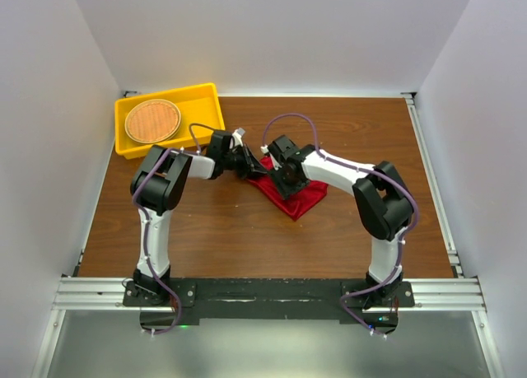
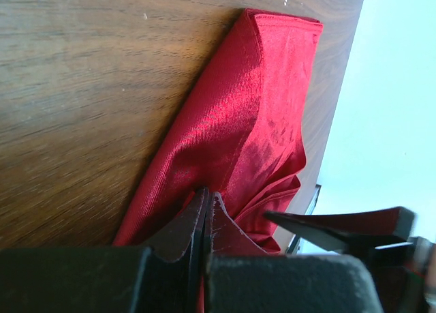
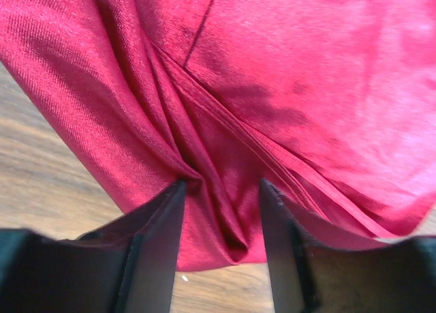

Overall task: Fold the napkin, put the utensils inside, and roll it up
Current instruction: Roll the napkin with the utensil

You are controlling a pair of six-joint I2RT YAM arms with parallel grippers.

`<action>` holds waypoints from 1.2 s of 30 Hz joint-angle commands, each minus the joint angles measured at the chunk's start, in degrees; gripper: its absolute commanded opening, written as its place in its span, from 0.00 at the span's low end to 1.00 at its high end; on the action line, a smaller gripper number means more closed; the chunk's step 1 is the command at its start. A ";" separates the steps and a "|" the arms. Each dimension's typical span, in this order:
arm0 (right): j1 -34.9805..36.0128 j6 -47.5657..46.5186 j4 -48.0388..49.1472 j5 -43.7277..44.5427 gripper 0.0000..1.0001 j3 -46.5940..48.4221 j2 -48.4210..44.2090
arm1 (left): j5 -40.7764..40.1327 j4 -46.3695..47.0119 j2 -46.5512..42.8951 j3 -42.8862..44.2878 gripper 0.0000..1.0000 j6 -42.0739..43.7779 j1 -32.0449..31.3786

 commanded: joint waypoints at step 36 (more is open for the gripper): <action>7.51 -8.44 12.52 2.58 0.37 3.41 8.95 | -4.82 -16.00 4.45 -2.43 0.00 5.89 -0.06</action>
